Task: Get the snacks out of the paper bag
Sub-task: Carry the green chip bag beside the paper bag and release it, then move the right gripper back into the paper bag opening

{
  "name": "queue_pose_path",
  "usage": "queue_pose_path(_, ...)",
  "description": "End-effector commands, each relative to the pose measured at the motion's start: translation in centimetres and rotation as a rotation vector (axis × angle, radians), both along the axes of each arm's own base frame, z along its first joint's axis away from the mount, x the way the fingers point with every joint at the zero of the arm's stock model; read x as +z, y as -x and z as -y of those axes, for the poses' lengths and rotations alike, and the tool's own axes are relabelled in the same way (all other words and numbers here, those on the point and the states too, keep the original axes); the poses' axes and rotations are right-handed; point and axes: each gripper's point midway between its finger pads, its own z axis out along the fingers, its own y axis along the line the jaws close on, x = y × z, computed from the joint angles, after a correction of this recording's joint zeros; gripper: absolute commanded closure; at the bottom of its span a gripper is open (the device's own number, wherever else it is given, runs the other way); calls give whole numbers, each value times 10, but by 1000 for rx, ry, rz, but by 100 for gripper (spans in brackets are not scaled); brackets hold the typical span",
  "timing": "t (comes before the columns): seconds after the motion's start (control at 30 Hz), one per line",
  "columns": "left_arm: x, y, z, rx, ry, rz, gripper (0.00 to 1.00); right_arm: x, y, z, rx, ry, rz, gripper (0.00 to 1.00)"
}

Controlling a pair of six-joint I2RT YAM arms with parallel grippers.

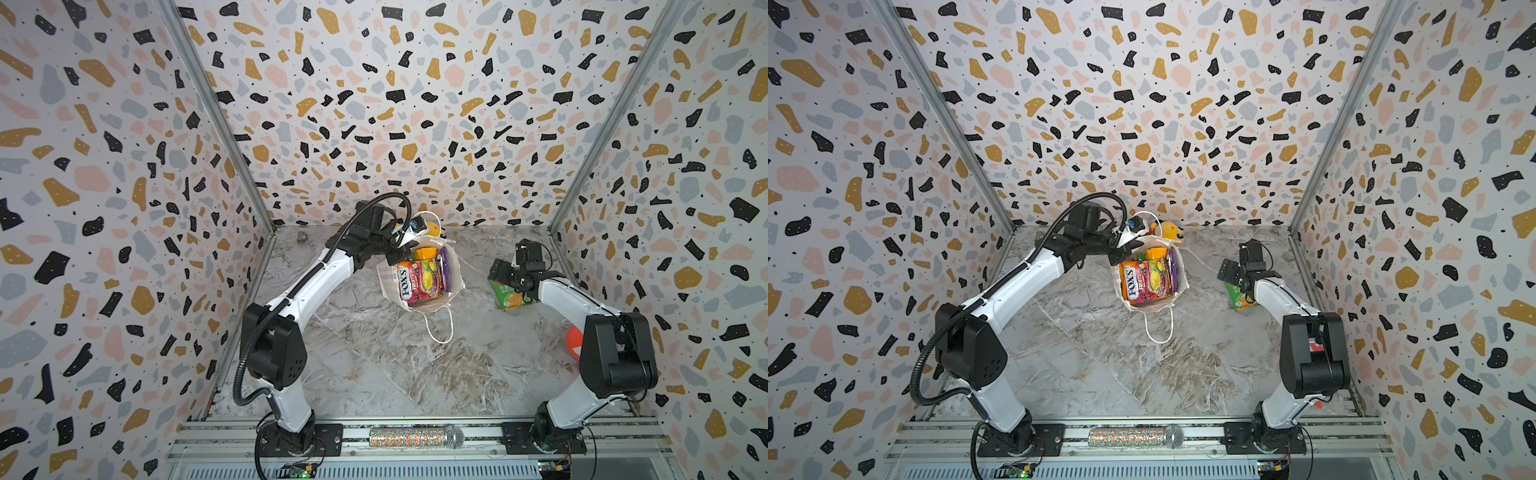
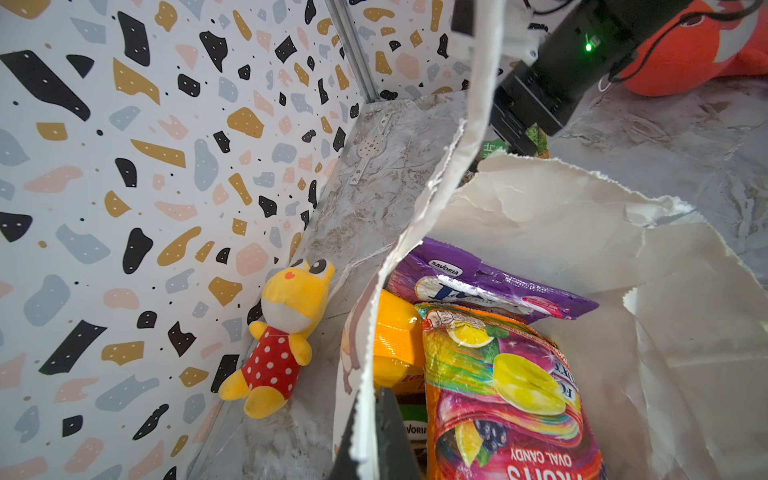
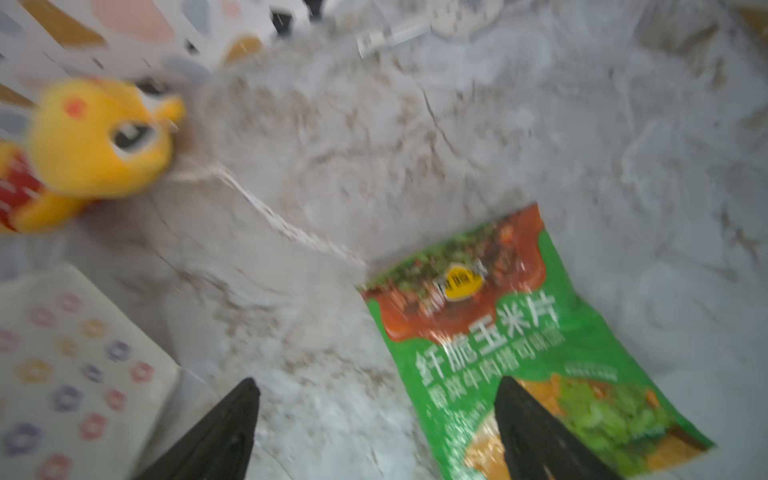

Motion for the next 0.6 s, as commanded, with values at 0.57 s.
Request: queue_pose_path(0.57,14,0,9,-49,59,38,100,-68,4,15,-17,80,-175,32)
